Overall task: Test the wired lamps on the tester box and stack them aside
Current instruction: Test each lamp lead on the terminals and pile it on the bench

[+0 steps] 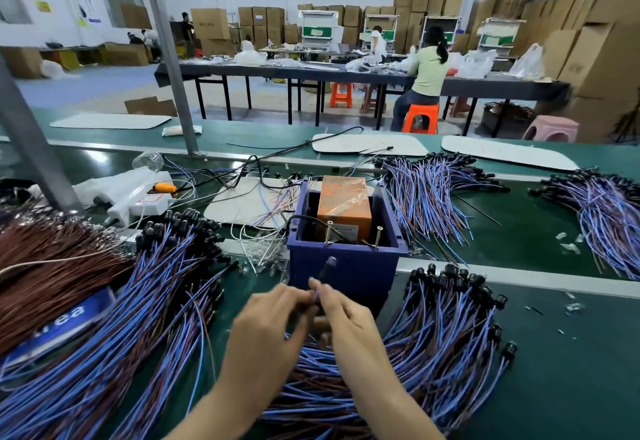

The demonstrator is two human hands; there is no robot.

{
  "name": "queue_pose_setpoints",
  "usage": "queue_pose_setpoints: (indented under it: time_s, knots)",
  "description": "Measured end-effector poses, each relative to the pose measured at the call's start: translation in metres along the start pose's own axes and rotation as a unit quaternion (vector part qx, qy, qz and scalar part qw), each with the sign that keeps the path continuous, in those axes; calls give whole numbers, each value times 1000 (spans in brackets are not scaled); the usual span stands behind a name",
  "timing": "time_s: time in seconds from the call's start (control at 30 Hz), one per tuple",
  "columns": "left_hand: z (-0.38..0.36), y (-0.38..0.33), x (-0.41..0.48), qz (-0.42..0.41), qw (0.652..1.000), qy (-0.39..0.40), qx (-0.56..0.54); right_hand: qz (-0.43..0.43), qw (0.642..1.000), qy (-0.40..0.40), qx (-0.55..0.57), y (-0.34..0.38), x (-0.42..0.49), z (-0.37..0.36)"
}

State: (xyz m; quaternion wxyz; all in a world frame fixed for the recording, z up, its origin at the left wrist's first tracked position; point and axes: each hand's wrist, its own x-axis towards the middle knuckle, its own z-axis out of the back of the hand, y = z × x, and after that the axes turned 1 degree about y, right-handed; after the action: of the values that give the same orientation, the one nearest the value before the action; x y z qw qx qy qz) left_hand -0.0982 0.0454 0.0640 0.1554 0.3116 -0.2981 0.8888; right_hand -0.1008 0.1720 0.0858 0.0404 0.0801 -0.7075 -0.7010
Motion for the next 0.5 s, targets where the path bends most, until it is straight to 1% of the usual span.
queue_pose_setpoints:
  time_s: [0.03,0.1,0.17,0.23,0.27,0.33,0.43,0.5]
  knots:
    - [-3,-8,-1,32,998,17,-51,7,999,-21,29,3,-1,-1]
    - [-6,-16,-1,110,981,49,-155,23,997,-56,55,6,-1,2]
    - [-7,-18,1,154,962,95,-206,23,993,-77,86,10,-1,10]
    - [-7,-15,-1,172,941,162,-241,6,979,-104,175,14,2,23]
    - [-6,-12,-3,175,933,197,-247,-4,968,-125,218,16,5,31]
    - [0,0,-6,172,927,247,-223,-17,951,-184,249,21,12,52]
    - [17,22,-4,141,937,273,-164,-2,943,-240,229,27,22,84]
    - [30,36,-1,135,940,281,-137,24,947,-273,168,28,28,104]
